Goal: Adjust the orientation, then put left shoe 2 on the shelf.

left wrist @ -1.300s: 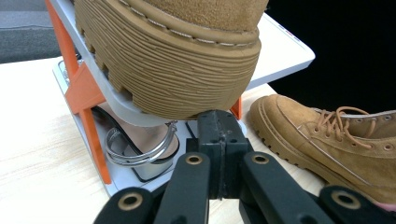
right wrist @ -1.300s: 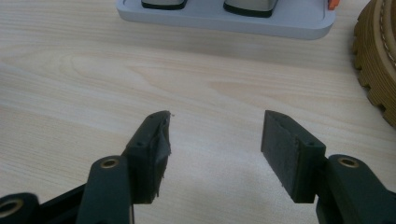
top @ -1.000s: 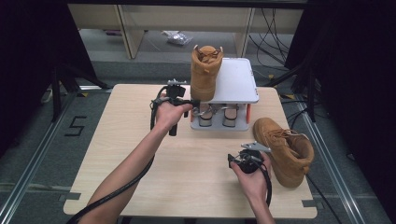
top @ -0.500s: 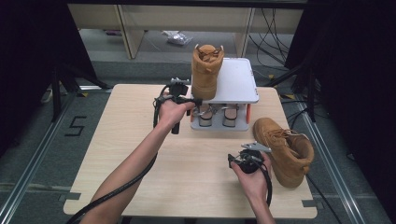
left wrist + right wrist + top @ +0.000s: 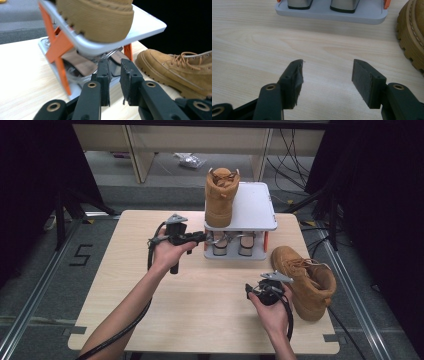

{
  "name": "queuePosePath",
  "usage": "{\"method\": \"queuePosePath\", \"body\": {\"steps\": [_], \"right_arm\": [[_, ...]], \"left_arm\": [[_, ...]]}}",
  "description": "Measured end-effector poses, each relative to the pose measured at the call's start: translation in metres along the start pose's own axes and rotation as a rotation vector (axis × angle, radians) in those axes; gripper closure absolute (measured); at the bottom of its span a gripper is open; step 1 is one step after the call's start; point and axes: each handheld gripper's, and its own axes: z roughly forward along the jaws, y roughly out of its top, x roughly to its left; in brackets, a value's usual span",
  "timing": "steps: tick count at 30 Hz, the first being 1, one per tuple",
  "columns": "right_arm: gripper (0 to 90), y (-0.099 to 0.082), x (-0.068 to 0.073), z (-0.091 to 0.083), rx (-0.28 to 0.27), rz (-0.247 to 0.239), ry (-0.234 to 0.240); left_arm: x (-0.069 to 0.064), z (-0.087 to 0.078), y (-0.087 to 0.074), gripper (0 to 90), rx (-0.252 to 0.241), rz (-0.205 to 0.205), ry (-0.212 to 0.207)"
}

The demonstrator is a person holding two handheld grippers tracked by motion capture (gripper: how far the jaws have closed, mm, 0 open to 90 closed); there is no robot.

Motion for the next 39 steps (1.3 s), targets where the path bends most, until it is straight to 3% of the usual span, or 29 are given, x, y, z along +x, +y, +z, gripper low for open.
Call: {"method": "queuePosePath", "body": {"steps": [4,14,16,21,22,24,25,26,27,28,29,31,32,34,36,37,38,39], "right_arm": [[42.8,0.002,-0.003,-0.004,-0.009,0.011,-0.01],[42.8,0.004,-0.004,-0.009,-0.019,0.011,-0.032],[42.9,0.005,-0.003,-0.01,-0.019,0.019,-0.037],[42.9,0.01,-0.004,-0.012,-0.036,0.003,-0.03],[42.9,0.011,-0.002,-0.012,-0.038,0.029,-0.021],[42.9,0.012,-0.003,-0.011,-0.038,0.007,-0.014],[42.9,0.012,0.002,-0.012,-0.025,0.053,-0.017],[42.9,0.013,-0.002,-0.009,-0.037,0.004,-0.012],[42.9,0.014,0.001,-0.01,-0.025,0.043,-0.02],[42.9,0.015,-0.002,-0.009,-0.03,-0.002,-0.018],[42.9,0.015,-0.001,-0.008,-0.035,0.013,-0.003],[43.0,0.017,-0.002,-0.007,-0.033,-0.006,0.006],[43.0,0.018,0.0,-0.007,-0.029,0.013,0.004],[43.3,0.019,-0.003,-0.008,-0.037,-0.009,0.007],[43.8,0.02,-0.002,-0.011,-0.025,0.019,-0.003],[44.1,0.021,-0.005,-0.011,-0.03,-0.006,-0.014],[44.5,0.021,-0.002,-0.013,-0.027,0.045,-0.002],[45.1,0.022,-0.006,-0.013,-0.033,-0.006,-0.014]], "left_arm": [[0.014,-0.019,-0.022,69.7,-0.028,0.016,0.042],[0.035,-0.059,-0.076,67.1,-0.078,-0.034,0.117],[0.039,-0.064,-0.078,66.5,-0.065,-0.036,0.119],[0.043,-0.073,-0.078,65.1,-0.097,-0.05,0.137],[0.044,-0.074,-0.079,65.1,-0.095,-0.045,0.141],[0.045,-0.075,-0.081,64.9,-0.086,-0.046,0.149],[0.045,-0.075,-0.082,64.7,-0.083,-0.048,0.155],[0.045,-0.075,-0.083,64.7,-0.084,-0.051,0.158],[0.046,-0.076,-0.083,64.6,-0.083,-0.051,0.159],[0.045,-0.076,-0.084,64.4,-0.084,-0.051,0.162],[0.045,-0.077,-0.084,64.2,-0.086,-0.053,0.166],[0.044,-0.077,-0.084,63.8,-0.089,-0.051,0.167],[0.044,-0.077,-0.084,63.5,-0.093,-0.051,0.164],[0.044,-0.078,-0.084,63.0,-0.097,-0.049,0.165],[0.044,-0.078,-0.085,62.5,-0.1,-0.051,0.164],[0.044,-0.078,-0.085,62.1,-0.095,-0.05,0.166],[0.044,-0.078,-0.086,61.6,-0.093,-0.053,0.165],[0.044,-0.077,-0.086,60.9,-0.092,-0.051,0.167]]}}
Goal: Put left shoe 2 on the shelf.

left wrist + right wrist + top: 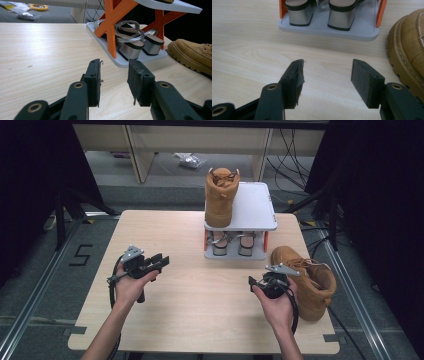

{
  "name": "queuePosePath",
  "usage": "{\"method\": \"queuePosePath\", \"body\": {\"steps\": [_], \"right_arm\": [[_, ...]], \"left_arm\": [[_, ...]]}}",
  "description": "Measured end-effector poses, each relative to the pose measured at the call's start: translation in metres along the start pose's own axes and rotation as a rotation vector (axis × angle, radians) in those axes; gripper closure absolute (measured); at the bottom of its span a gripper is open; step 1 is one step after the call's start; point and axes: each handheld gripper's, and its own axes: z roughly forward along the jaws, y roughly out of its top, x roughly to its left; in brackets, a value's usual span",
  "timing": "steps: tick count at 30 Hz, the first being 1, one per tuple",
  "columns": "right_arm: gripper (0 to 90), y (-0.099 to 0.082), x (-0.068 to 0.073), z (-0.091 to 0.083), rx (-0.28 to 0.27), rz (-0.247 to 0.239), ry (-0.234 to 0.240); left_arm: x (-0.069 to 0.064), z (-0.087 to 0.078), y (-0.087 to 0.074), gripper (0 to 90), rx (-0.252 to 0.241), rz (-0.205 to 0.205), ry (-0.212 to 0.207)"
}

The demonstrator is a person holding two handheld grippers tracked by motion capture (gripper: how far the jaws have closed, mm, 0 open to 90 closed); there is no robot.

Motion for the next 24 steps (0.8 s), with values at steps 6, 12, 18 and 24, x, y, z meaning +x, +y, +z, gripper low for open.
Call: {"method": "queuePosePath", "body": {"steps": [6,12,18,24], "right_arm": [[49.7,0.008,-0.003,-0.013,0.0,0.005,0.004],[56.4,0.019,-0.009,-0.031,0.004,0.037,-0.021],[61.4,0.031,-0.019,-0.045,-0.001,0.045,-0.027],[62.8,0.039,-0.036,-0.058,-0.015,0.028,-0.056]], "left_arm": [[0.001,0.001,-0.001,59.2,0.0,-0.004,-0.009],[-0.001,0.004,-0.001,56.8,0.01,-0.009,-0.034],[-0.002,0.006,0.0,56.7,0.012,-0.014,-0.025],[-0.002,0.008,-0.001,56.6,0.017,-0.019,-0.035]]}}
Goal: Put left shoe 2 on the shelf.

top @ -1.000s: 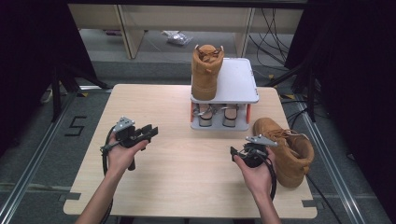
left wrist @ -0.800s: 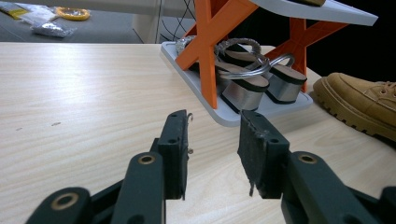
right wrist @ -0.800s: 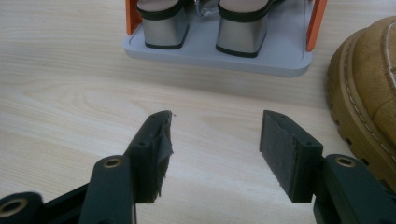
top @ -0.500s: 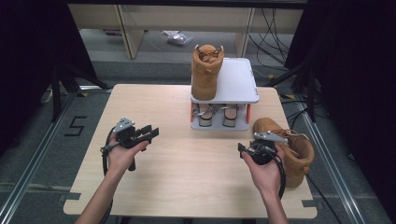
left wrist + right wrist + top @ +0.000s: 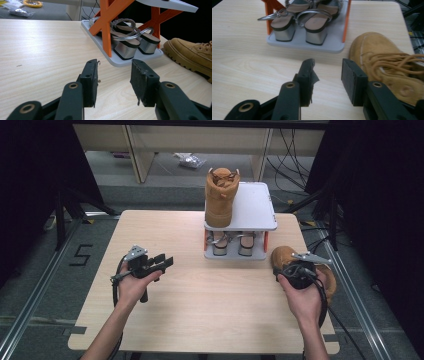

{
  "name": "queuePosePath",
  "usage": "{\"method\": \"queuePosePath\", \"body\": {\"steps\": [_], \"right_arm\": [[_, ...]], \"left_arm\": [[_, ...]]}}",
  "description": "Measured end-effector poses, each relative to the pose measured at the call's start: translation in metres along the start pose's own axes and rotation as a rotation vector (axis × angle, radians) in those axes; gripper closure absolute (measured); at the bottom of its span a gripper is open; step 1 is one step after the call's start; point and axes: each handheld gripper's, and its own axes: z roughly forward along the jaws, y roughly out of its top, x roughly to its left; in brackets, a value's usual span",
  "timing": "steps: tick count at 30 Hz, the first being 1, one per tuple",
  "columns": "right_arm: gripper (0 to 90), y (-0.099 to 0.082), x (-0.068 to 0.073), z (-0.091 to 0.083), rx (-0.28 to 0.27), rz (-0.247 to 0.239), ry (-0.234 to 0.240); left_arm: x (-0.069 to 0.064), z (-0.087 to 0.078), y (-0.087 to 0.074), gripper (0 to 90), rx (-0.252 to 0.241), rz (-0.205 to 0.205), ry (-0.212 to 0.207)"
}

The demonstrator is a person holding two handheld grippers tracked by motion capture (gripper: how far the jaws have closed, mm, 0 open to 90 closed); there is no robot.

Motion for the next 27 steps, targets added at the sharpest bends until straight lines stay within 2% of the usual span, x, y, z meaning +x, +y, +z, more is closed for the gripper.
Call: {"method": "queuePosePath", "body": {"steps": [3,8,9,10,12,13,14,15,16,17,18,19,20,23,24,25,26,27], "right_arm": [[63.0,0.003,-0.006,-0.007,-0.004,0.003,-0.007],[61.9,0.008,-0.019,-0.016,-0.016,0.016,-0.047],[61.6,0.009,-0.017,-0.019,-0.012,0.057,-0.069],[61.5,0.01,-0.021,-0.021,-0.01,0.039,-0.08],[61.2,0.012,-0.026,-0.024,-0.012,0.062,-0.082],[61.0,0.012,-0.033,-0.025,-0.019,0.024,-0.084],[60.8,0.013,-0.036,-0.027,-0.018,0.027,-0.094],[60.8,0.014,-0.039,-0.028,-0.02,0.035,-0.087],[60.8,0.014,-0.039,-0.031,-0.009,0.08,-0.107],[60.8,0.015,-0.043,-0.032,-0.018,0.067,-0.106],[60.5,0.015,-0.045,-0.033,-0.018,0.091,-0.11],[59.9,0.016,-0.052,-0.034,-0.019,0.056,-0.114],[59.3,0.016,-0.056,-0.034,-0.02,0.053,-0.121],[58.8,0.018,-0.066,-0.038,-0.019,0.079,-0.134],[58.6,0.018,-0.069,-0.039,-0.024,0.075,-0.146],[58.5,0.019,-0.071,-0.04,-0.022,0.102,-0.163],[58.3,0.02,-0.076,-0.041,-0.018,0.093,-0.162],[57.9,0.02,-0.077,-0.041,-0.007,0.138,-0.166]], "left_arm": [[0.001,0.0,-0.001,56.4,0.006,-0.001,0.001],[0.002,-0.001,-0.001,56.1,0.003,0.0,0.003],[0.002,0.0,-0.001,56.1,0.003,-0.002,0.005],[0.002,0.0,-0.001,56.0,0.001,-0.006,0.002],[0.002,0.001,-0.002,55.9,0.009,-0.006,0.004],[0.002,0.001,-0.002,55.9,0.01,-0.008,0.008],[0.002,0.002,-0.003,55.8,0.009,-0.008,0.001],[0.002,0.002,-0.003,55.7,0.01,-0.007,0.0],[0.001,0.002,-0.003,55.7,0.011,-0.005,0.0],[0.001,0.002,-0.003,55.6,0.011,-0.005,-0.002],[0.001,0.002,-0.003,55.6,0.011,-0.006,-0.004],[0.001,0.002,-0.003,55.6,0.012,-0.005,-0.005],[0.001,0.002,-0.003,55.5,0.01,-0.006,-0.004],[0.0,0.002,-0.003,55.3,0.013,-0.006,-0.004],[0.0,0.003,-0.004,55.3,0.013,-0.007,-0.004],[0.0,0.003,-0.004,55.3,0.013,-0.007,-0.004],[0.0,0.003,-0.004,55.2,0.014,-0.007,-0.004],[0.0,0.003,-0.004,55.2,0.014,-0.007,-0.006]]}}
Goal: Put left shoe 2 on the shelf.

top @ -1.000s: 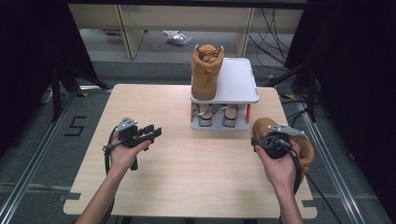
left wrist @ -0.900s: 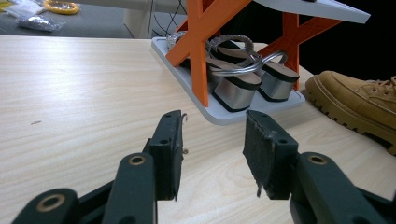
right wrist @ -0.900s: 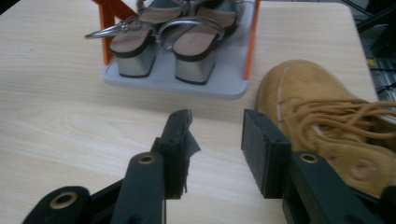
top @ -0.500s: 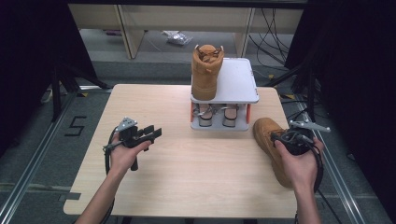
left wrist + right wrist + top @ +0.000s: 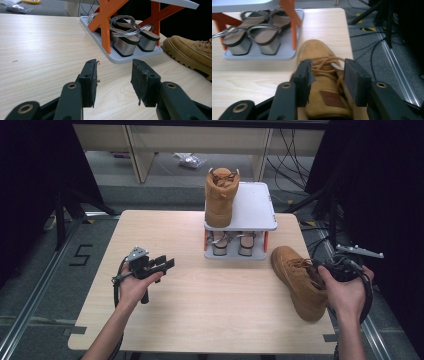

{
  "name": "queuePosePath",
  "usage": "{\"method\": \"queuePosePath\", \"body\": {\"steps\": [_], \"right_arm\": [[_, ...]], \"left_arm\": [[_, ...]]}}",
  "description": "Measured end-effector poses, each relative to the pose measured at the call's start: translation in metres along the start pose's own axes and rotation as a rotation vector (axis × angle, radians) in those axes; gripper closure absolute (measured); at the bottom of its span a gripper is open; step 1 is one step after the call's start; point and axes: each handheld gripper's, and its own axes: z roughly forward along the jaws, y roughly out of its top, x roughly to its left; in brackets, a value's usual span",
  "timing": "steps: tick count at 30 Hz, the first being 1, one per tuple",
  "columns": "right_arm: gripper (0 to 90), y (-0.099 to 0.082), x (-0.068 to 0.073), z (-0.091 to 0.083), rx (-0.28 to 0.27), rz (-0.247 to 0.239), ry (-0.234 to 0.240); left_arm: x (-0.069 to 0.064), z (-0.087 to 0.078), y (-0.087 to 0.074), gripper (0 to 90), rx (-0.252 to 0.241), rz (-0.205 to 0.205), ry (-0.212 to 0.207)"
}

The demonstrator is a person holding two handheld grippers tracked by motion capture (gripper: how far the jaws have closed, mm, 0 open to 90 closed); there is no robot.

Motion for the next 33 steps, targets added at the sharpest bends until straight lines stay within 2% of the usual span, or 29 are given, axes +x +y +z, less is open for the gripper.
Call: {"method": "queuePosePath", "body": {"steps": [1,2,3,4,5,7,9,10,11,12,13,14,15,16,17,19,20,22,25,26,27,28,29,30,31,33], "right_arm": [[57.6,0.001,-0.006,0.002,-0.005,-0.032,-0.008],[57.4,0.002,-0.01,0.002,0.013,-0.032,-0.021],[57.0,0.003,-0.011,0.002,0.026,0.006,-0.015],[56.6,0.004,-0.016,0.004,0.025,-0.035,-0.019],[56.0,0.005,-0.02,0.004,0.046,-0.044,-0.038],[55.6,0.006,-0.02,0.003,0.086,0.018,-0.052],[55.0,0.005,-0.027,0.007,0.107,-0.018,-0.032],[54.9,0.003,-0.031,0.01,0.119,-0.057,-0.047],[54.6,0.001,-0.028,0.01,0.156,0.001,-0.063],[54.5,-0.001,-0.036,0.013,0.167,-0.093,-0.04],[54.5,-0.002,-0.032,0.012,0.226,-0.013,-0.048],[54.5,-0.005,-0.037,0.017,0.214,-0.063,-0.033],[54.6,-0.005,-0.033,0.016,0.273,0.0,-0.051],[54.6,-0.005,-0.038,0.02,0.288,-0.039,-0.042],[54.8,-0.007,-0.032,0.021,0.329,0.043,-0.067],[54.9,-0.007,-0.037,0.026,0.342,0.007,-0.043],[54.9,-0.006,-0.039,0.029,0.348,-0.031,-0.035],[55.4,-0.006,-0.038,0.032,0.386,0.002,-0.045],[56.5,-0.007,-0.038,0.039,0.424,0.021,-0.054],[56.6,-0.007,-0.04,0.04,0.446,-0.002,-0.055],[56.9,-0.008,-0.037,0.041,0.465,0.047,-0.059],[57.6,-0.007,-0.042,0.044,0.455,-0.027,-0.052],[57.8,-0.007,-0.036,0.043,0.49,0.05,-0.069],[57.9,-0.006,-0.04,0.045,0.482,-0.007,-0.058],[57.9,-0.005,-0.039,0.046,0.494,0.014,-0.064],[57.9,-0.003,-0.041,0.048,0.504,-0.009,-0.055]], "left_arm": [[0.0,0.0,0.0,55.2,0.001,0.001,0.0],[0.0,0.0,0.0,55.2,0.002,0.002,0.0],[0.0,0.0,0.0,55.2,0.002,0.002,0.0],[0.0,0.0,0.0,55.2,0.002,0.002,0.0],[0.0,0.0,0.0,55.2,0.002,0.002,0.0],[-0.001,0.0,0.0,55.2,0.001,0.003,0.0],[-0.001,0.0,0.0,55.2,0.0,0.002,0.001],[-0.001,-0.001,0.0,55.2,0.002,0.003,0.004],[-0.001,-0.001,0.0,55.2,0.004,0.004,0.003],[-0.001,0.0,0.0,55.2,0.001,0.004,-0.002],[-0.002,-0.001,0.0,55.2,0.004,0.005,0.003],[-0.002,0.0,0.0,55.2,0.003,0.005,0.001],[-0.002,0.0,0.0,55.2,0.003,0.005,0.0],[-0.002,0.0,0.0,55.2,0.001,0.005,-0.003],[-0.002,0.0,0.0,55.2,0.001,0.004,-0.003],[-0.002,0.0,0.0,55.2,0.001,0.004,-0.004],[-0.002,0.0,0.0,55.2,0.003,0.004,-0.001],[-0.001,0.0,0.0,55.1,0.001,0.003,-0.005],[-0.001,0.0,-0.001,55.1,0.002,0.0,-0.003],[-0.001,0.0,-0.001,55.1,0.002,-0.001,-0.004],[-0.001,0.0,-0.001,55.1,0.003,-0.001,-0.002],[-0.001,0.0,-0.001,55.1,0.003,-0.001,-0.002],[-0.001,0.0,-0.001,55.1,0.004,-0.001,-0.001],[-0.001,0.0,-0.001,55.1,0.005,-0.001,-0.001],[-0.001,0.001,-0.001,55.1,0.005,0.001,-0.001],[-0.001,0.001,-0.001,55.1,0.009,0.0,0.0]]}}
